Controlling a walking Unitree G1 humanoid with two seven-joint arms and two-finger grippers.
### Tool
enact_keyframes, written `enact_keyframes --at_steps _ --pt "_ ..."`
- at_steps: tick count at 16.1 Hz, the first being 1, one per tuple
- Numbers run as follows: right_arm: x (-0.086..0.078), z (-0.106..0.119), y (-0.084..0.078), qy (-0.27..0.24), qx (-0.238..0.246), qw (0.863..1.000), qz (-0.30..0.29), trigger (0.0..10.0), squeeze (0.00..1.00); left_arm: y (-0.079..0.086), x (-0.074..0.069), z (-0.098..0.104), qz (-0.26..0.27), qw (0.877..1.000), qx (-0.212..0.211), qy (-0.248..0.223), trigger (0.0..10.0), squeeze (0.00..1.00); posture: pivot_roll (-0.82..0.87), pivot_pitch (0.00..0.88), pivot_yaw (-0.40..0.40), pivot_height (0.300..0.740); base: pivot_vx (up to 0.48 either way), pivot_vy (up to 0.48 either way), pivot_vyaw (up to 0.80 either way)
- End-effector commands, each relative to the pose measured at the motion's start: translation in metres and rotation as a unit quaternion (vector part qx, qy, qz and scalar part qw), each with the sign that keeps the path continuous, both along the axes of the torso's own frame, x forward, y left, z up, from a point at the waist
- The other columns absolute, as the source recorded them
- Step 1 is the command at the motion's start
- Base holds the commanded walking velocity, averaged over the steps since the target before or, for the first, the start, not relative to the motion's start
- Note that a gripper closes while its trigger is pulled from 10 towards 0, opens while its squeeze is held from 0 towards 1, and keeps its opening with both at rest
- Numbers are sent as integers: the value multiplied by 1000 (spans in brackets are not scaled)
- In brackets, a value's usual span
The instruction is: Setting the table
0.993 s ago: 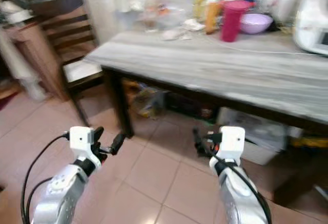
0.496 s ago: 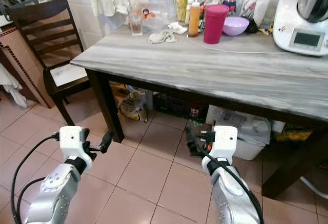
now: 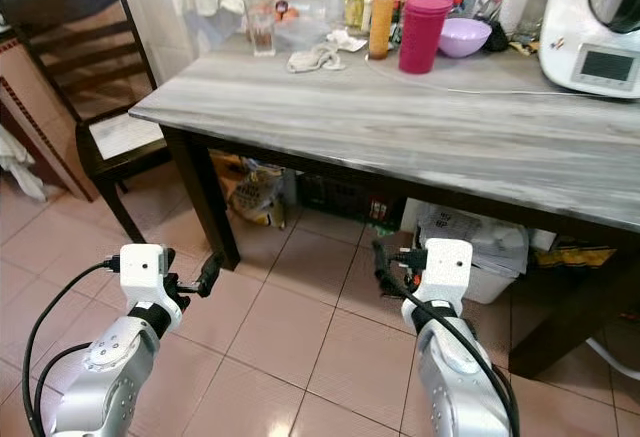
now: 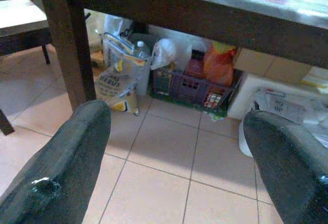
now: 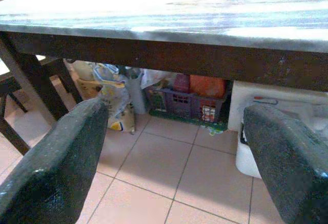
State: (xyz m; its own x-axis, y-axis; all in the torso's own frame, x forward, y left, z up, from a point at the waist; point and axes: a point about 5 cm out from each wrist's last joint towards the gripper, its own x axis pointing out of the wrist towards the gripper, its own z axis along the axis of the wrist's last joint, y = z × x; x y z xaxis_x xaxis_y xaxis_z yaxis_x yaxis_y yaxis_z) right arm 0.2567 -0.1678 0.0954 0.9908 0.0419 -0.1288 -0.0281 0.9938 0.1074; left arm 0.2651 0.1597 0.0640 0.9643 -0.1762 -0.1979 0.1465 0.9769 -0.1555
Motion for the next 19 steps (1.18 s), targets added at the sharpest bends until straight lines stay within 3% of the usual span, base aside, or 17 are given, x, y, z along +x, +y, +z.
enact_keyframes --at_steps 1,3,7,10,12,13,14,16,19 --pt "2 1 0 -10 -24 1000 -8 10000 0 0 3 2 3 1000 8 1 10000 0 -153 20 40 740 0 0 0" --pt "3 2 2 -9 -33 999 3 10000 0 1 4 3 3 1000 13 -3 10000 0 -152 23 39 740 0 0 0" --pt "2 -1 -1 6 3 1000 1 10000 0 -1 3 4 3 1000 13 -1 10000 0 -154 28 41 740 -194 0 0" --pt "6 1 -11 2 -11 999 -33 10000 0 -4 6 7 -6 1000 19 -4 10000 0 -157 36 55 740 -300 0 0" --pt "7 0 -8 -6 -38 999 -30 10000 0 0 10 11 -2 1000 20 -7 10000 0 -158 39 64 740 -373 0 0" --pt "5 0 -2 -8 -27 999 -19 10000 0 1 10 11 -4 1000 24 -7 10000 0 -157 42 68 740 -379 0 0" --pt "5 1 -3 -12 -41 999 -22 10000 0 2 10 11 -5 1000 26 -7 10000 0 -156 41 70 740 -379 0 0" --pt "4 -1 -5 1 -12 999 -31 10000 0 1 10 12 -7 1000 28 -7 10000 0 -153 44 74 740 -377 0 0" --pt "5 -1 -6 -4 -18 999 -32 10000 0 1 9 11 -9 1000 30 -5 10000 0 -145 49 78 740 -220 0 0"
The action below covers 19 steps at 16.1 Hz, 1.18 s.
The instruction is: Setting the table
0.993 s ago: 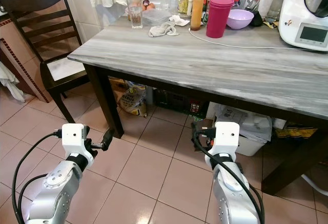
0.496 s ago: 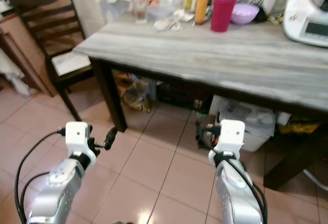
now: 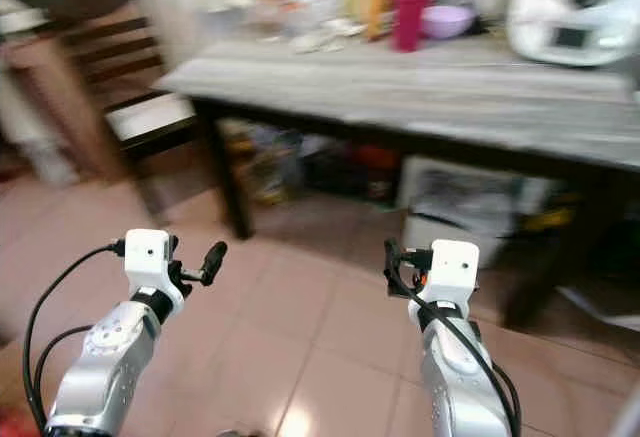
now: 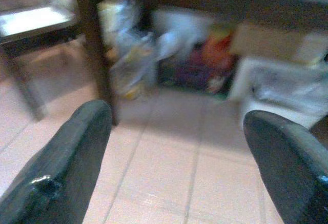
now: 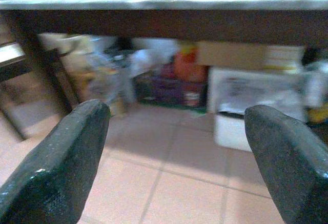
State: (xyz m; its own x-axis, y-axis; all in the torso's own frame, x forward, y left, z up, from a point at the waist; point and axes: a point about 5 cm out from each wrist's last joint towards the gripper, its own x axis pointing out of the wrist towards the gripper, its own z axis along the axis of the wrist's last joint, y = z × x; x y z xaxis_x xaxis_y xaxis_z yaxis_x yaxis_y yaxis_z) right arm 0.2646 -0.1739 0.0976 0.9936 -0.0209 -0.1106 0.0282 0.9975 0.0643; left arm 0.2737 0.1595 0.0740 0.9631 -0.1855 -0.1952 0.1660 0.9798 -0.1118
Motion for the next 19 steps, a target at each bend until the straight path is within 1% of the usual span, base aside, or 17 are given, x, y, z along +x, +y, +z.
enact_keyframes --at_steps 1,3,4,6,7,10,12,15,19 --pt "-2 -3 -1 5 2 1000 -7 10000 0 1 0 3 -4 1000 3 -6 10000 0 -133 62 71 740 0 0 0" --pt "1 5 0 -11 -16 1000 -1 10000 0 6 1 11 -14 1000 -14 -21 10000 0 -144 66 80 740 0 0 0" --pt "2 9 0 -19 -23 1000 5 10000 0 7 3 11 -21 999 -10 -26 10000 0 -142 63 82 740 0 0 0" --pt "3 7 -3 -13 -22 1000 -4 10000 0 1 5 16 -36 998 -14 -40 10000 0 -143 57 87 740 0 0 0" --pt "2 5 -1 -10 -10 1000 -8 10000 0 -4 4 18 -41 998 -31 -40 10000 0 -144 56 90 740 0 -349 -800" --pt "-1 4 5 -15 -9 1000 -2 10000 0 -9 0 14 -47 998 -35 -36 10000 0 -146 57 91 740 0 -419 -677" --pt "-2 6 7 -21 -11 1000 6 10000 0 -10 -1 13 -55 997 -37 -32 10000 0 -150 57 92 740 0 -469 0" --pt "2 16 3 -37 -22 999 5 10000 0 -10 4 18 -54 997 -41 -40 10000 0 -155 61 92 740 0 -469 0" --pt "2 23 9 -50 -31 998 12 10000 0 -17 4 22 -57 996 -51 -45 10000 0 -155 64 89 740 0 -470 0"
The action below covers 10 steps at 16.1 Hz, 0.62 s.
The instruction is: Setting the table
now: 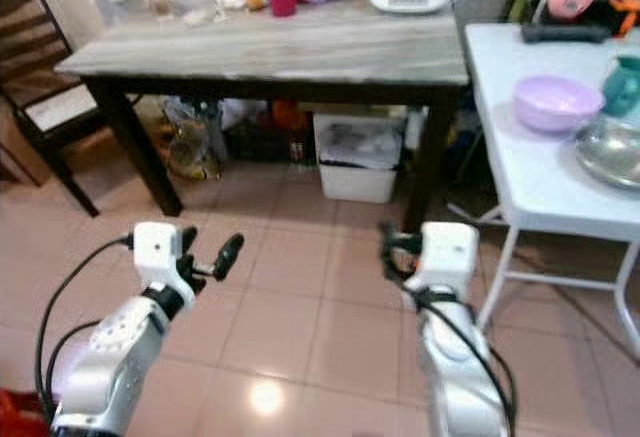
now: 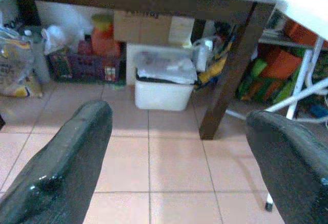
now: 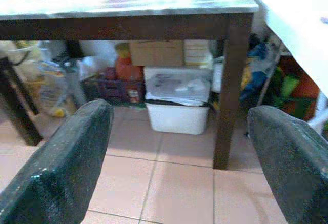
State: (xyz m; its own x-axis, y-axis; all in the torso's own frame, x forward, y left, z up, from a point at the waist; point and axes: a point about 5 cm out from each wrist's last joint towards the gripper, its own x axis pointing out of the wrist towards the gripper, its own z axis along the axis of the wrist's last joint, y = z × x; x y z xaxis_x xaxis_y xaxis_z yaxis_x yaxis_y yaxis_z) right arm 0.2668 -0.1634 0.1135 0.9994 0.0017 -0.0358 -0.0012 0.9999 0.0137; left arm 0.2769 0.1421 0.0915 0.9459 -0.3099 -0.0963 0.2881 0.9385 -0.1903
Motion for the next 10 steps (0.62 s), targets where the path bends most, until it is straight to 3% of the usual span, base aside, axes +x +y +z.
enact_keyframes --at_steps 1,10 --pt "0 9 0 -18 -6 1000 2 10000 0 -1 0 5 1 1000 -6 -7 10000 0 -155 64 89 740 0 -472 0" --pt "0 12 -1 -21 -11 1000 -2 10000 0 -3 0 7 -1 1000 -8 -7 10000 0 -154 73 87 740 0 -472 0"
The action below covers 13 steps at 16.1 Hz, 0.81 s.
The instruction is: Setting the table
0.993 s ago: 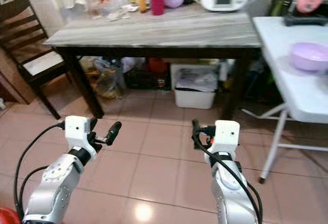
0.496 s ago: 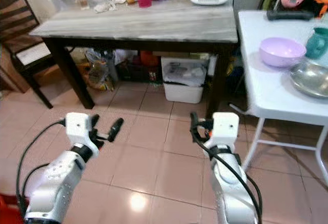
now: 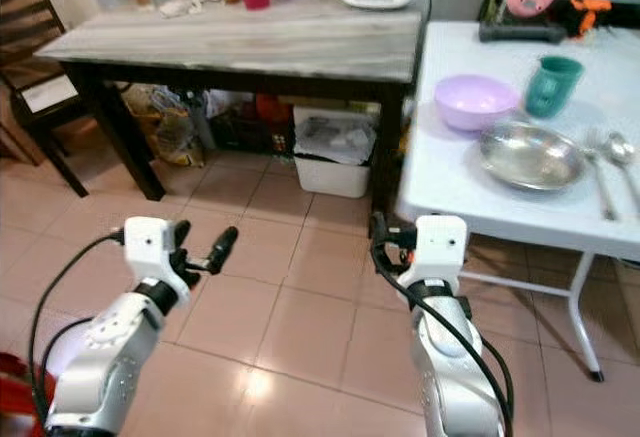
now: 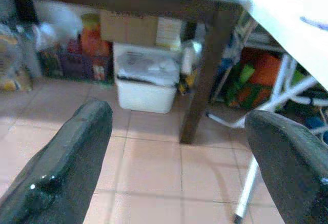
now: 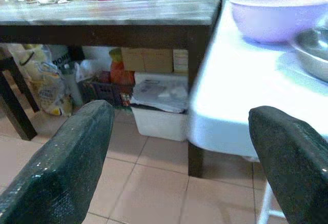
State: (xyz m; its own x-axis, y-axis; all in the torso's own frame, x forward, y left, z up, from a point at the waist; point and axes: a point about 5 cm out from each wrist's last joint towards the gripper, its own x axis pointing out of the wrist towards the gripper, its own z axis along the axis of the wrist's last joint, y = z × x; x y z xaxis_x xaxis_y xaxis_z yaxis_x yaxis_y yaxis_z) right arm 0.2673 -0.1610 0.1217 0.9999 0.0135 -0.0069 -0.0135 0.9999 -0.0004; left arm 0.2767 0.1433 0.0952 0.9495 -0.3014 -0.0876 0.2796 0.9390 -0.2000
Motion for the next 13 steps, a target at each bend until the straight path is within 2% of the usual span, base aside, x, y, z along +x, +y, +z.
enact_keyframes --at_steps 1,7,10,13 --pt "0 4 -4 -6 -5 1000 -8 10000 0 -4 1 3 -6 1000 -2 -4 10000 0 -155 73 87 740 0 -472 0" --pt "-1 5 -8 -6 -10 1000 -12 10000 0 -5 0 3 -2 1000 0 -8 10000 0 -164 73 84 740 0 -471 0" --pt "-4 15 -9 -45 -12 999 -15 10000 0 4 4 21 51 996 5 -79 10000 0 -167 72 80 740 0 0 0" --pt "-5 14 -10 -45 -11 999 -19 10000 0 11 3 16 73 995 5 -73 10000 0 -166 71 82 740 0 0 0"
